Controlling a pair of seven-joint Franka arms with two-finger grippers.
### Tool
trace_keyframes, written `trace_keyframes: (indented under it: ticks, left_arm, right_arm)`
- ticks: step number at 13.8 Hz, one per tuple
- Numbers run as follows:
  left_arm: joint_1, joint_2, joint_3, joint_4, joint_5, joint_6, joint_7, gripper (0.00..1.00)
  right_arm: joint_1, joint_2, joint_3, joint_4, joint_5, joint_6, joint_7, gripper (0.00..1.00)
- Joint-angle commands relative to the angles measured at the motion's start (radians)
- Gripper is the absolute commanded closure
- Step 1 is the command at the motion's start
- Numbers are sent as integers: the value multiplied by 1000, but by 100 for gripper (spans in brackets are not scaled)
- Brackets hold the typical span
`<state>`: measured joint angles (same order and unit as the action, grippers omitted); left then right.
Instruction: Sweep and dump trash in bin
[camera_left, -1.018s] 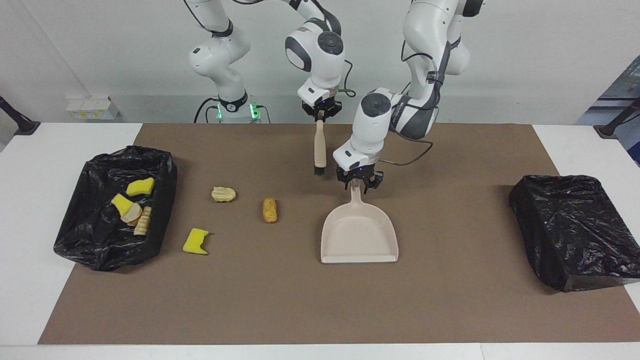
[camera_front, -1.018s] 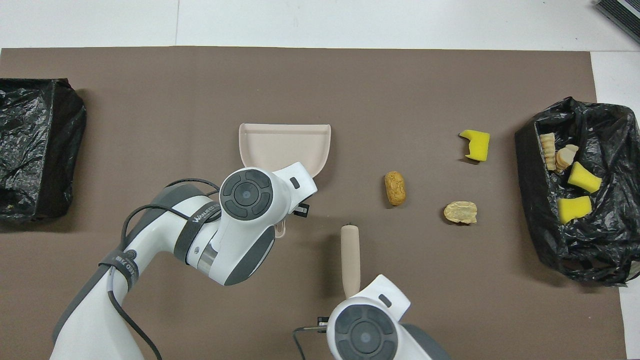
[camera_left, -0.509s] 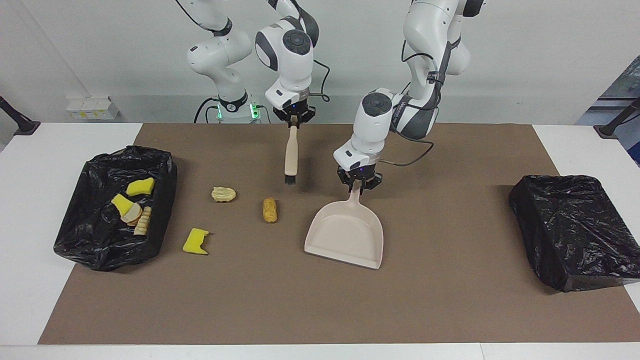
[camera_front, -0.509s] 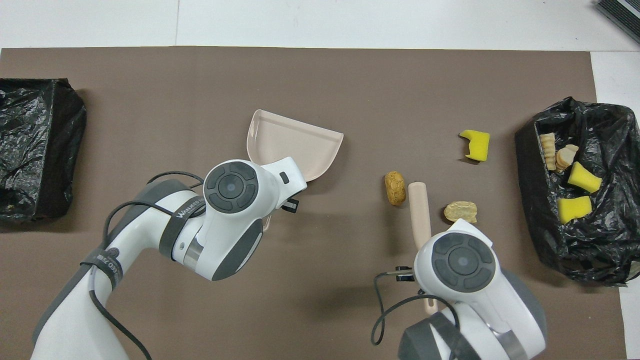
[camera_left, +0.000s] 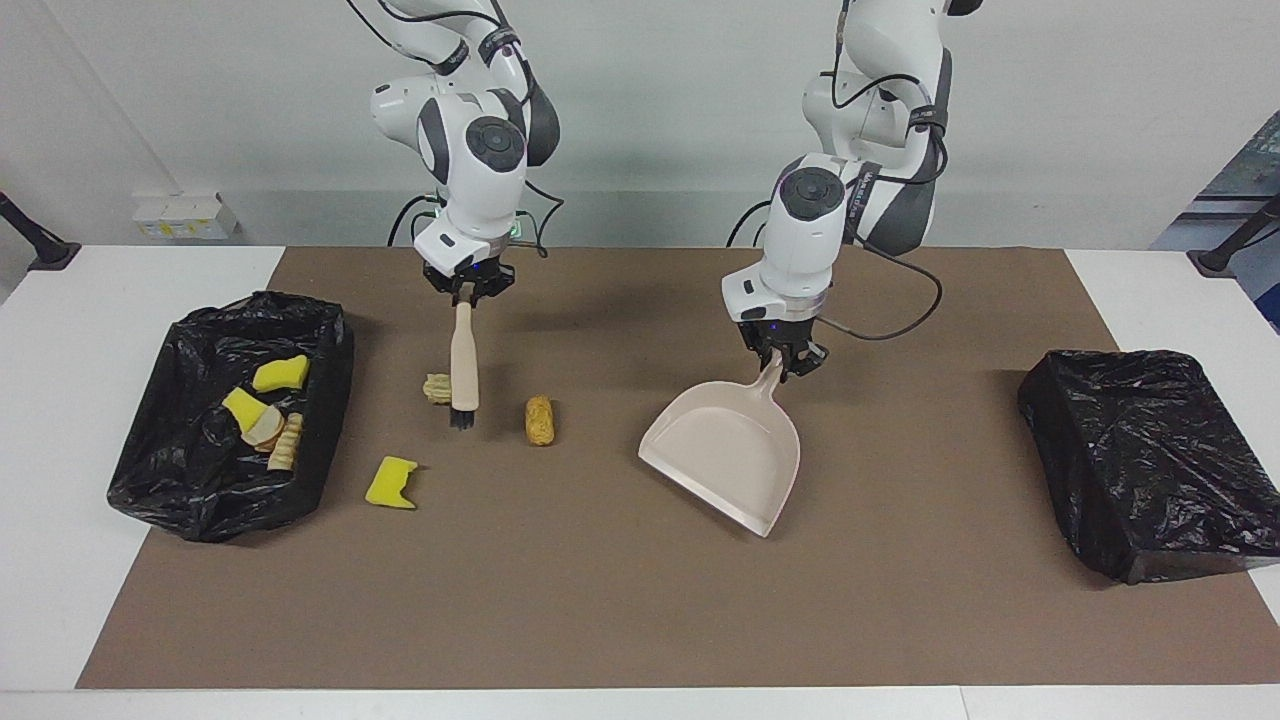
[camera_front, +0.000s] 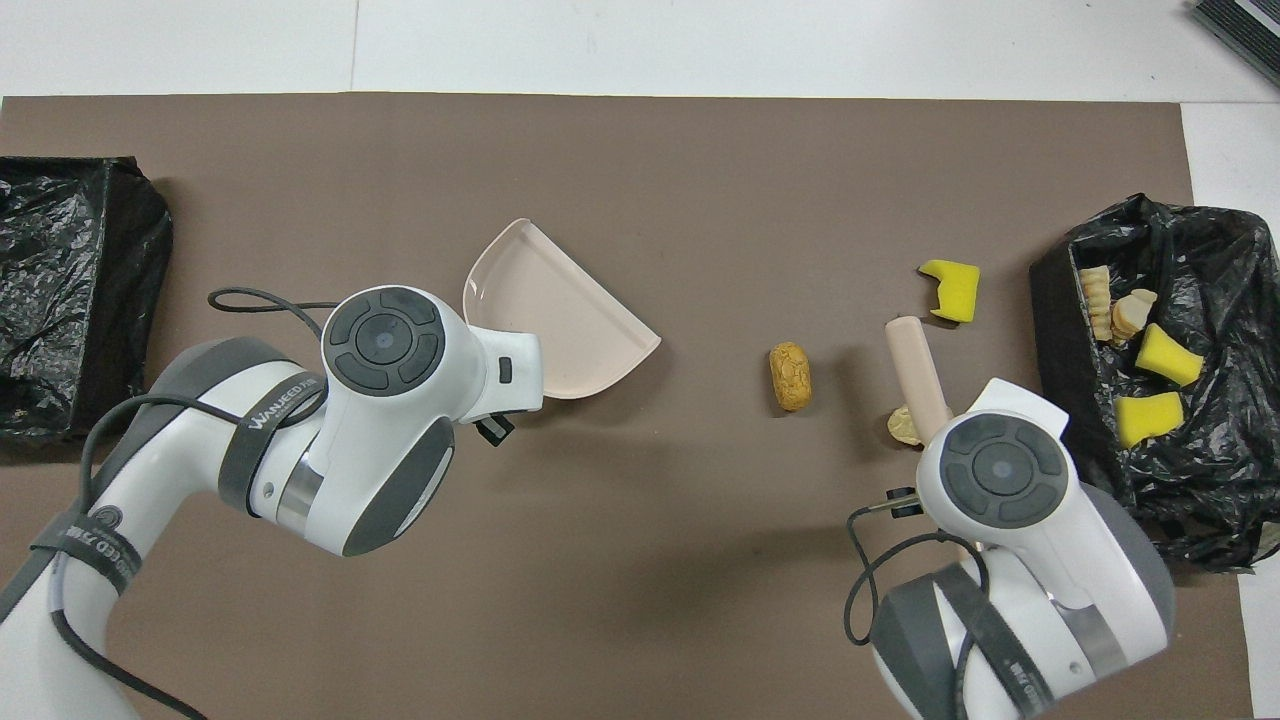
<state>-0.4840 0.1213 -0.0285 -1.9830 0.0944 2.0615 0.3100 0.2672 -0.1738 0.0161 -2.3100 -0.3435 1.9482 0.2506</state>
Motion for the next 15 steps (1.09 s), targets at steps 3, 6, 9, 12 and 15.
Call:
trace_keyframes:
  ticks: [3, 6, 9, 12, 15]
  left_arm:
    - [2, -28, -4, -25, 21, -46, 344, 100]
    - [1, -11, -7, -28, 68, -37, 461, 100]
    - [5, -8, -7, -23, 68, -29, 497, 100]
    - [7, -6, -5, -23, 67, -35, 495, 100]
    - [5, -11, -5, -31, 67, -46, 492, 100]
  right_arm:
    - [-147, 198, 8, 202, -26, 95, -218, 100]
    - [-193, 336, 7, 314, -158, 147, -218, 100]
    - [-249, 428, 7, 342, -278, 245, -186, 100]
    - [-231, 422, 11, 317, -269, 222, -128, 100]
    - [-154, 393, 27, 294, -170, 100, -128, 100]
